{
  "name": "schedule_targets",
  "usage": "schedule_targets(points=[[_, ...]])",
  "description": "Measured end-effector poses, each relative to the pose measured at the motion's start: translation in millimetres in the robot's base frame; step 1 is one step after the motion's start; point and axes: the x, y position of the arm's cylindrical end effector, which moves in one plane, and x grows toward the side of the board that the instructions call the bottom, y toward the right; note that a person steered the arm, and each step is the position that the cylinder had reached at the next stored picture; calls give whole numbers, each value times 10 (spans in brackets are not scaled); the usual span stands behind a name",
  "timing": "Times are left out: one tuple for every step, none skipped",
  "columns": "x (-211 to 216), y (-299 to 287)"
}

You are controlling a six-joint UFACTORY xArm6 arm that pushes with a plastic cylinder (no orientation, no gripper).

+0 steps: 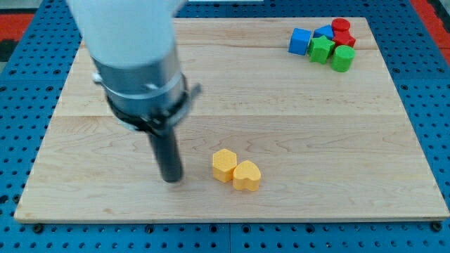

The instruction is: Push the yellow heart towards the up

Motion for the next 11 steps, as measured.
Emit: schedule_targets(points=[[9,680],[7,1006],[212,1163],[432,1393],[22,1463],[-465,1202],[-579,1588],[-766,1728],[-1026,1839],[-1384,2001],[-1334,2365]])
